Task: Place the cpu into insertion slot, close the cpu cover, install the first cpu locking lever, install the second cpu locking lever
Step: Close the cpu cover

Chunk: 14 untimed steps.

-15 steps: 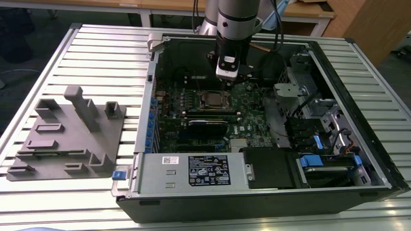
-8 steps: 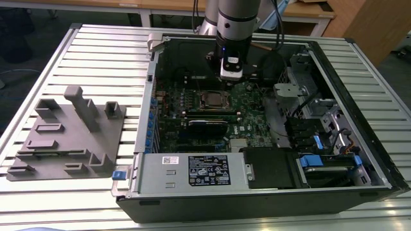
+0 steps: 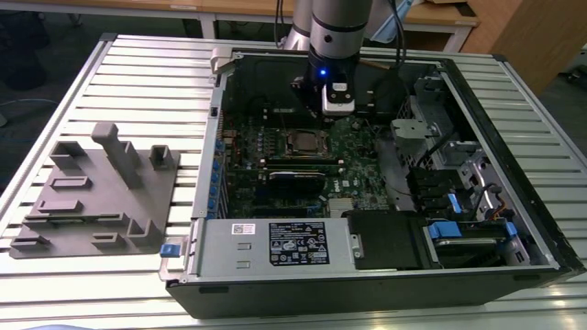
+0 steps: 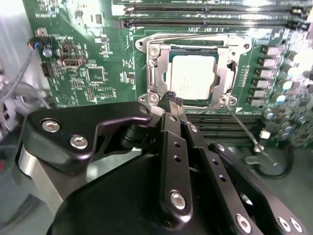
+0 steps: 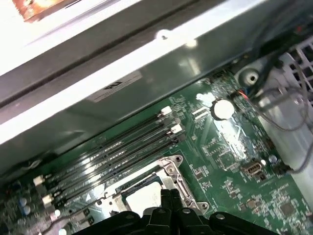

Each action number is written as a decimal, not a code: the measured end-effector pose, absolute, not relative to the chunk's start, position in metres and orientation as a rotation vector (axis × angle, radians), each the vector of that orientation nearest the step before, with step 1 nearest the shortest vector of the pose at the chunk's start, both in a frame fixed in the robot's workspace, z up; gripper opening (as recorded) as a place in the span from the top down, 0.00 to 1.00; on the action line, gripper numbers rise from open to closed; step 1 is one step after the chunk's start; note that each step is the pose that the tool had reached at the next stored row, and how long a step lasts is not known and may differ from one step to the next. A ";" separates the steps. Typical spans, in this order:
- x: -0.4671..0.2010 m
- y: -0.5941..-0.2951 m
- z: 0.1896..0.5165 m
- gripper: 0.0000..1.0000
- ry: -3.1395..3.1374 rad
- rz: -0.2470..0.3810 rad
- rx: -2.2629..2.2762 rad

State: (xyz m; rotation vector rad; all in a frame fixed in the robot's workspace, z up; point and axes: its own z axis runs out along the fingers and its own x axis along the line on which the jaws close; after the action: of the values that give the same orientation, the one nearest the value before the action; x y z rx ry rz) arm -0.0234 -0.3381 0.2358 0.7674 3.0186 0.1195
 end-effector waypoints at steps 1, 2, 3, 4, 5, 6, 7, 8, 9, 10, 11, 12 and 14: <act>-0.023 -0.338 0.236 0.89 3.026 0.120 0.740; -0.023 -0.338 0.235 0.89 3.033 0.119 0.713; -0.023 -0.338 0.235 0.89 3.040 0.120 0.687; -0.023 -0.338 0.235 0.89 3.047 0.120 0.657; -0.023 -0.338 0.235 0.89 3.054 0.120 0.630; -0.023 -0.338 0.235 0.89 3.060 0.120 0.603; -0.023 -0.338 0.234 0.89 3.066 0.119 0.575; -0.023 -0.338 0.234 0.89 3.071 0.119 0.548; -0.023 -0.338 0.234 0.89 3.077 0.119 0.520; -0.023 -0.338 0.234 0.89 3.082 0.119 0.493; -0.023 -0.338 0.234 0.89 3.087 0.118 0.464; -0.023 -0.338 0.234 0.89 3.092 0.117 0.437; -0.023 -0.338 0.233 0.89 3.100 0.117 0.382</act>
State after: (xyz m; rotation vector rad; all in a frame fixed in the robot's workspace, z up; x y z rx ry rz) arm -0.0234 -0.3381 0.2332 0.3821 3.1001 0.1166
